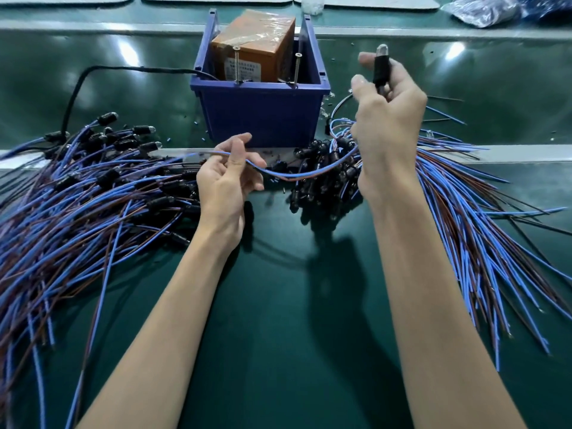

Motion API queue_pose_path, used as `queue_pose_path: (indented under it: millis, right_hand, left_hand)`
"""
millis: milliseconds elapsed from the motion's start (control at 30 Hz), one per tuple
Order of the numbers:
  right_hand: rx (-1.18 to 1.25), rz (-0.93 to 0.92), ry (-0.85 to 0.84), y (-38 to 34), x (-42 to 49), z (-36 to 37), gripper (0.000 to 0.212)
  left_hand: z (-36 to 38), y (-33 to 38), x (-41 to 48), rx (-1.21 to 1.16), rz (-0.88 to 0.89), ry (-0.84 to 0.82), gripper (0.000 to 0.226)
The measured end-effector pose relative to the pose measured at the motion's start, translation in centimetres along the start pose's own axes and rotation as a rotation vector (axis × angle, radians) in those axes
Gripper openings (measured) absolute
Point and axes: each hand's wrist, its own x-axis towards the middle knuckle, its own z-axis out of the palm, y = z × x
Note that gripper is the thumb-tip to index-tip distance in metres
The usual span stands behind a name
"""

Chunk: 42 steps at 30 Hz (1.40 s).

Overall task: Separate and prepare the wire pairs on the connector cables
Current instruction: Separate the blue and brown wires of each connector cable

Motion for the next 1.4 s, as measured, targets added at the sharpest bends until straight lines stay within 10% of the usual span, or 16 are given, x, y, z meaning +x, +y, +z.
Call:
queue_pose_path:
  millis: [200,500,1400]
  right_hand:
    - [0.233,0.133,-0.205,-0.6,-0.3,-0.1,0.011]
    - [-0.132,0.089,-0.563,0.8,-1.6,1.4,0.012]
    - [-0.159,0.048,-0.483,1.6,-0.9,1.5,0.016]
  left_hand:
    - [0.1,-0.6,-0.6,0.187,0.083,-0.261,0.014]
    - [0.1,-0.6,-0.9,0.227,0.096,-0.280,0.023]
    - [-0.1,-1.1,-0.4,0.214,0.121,-0.196,0.021]
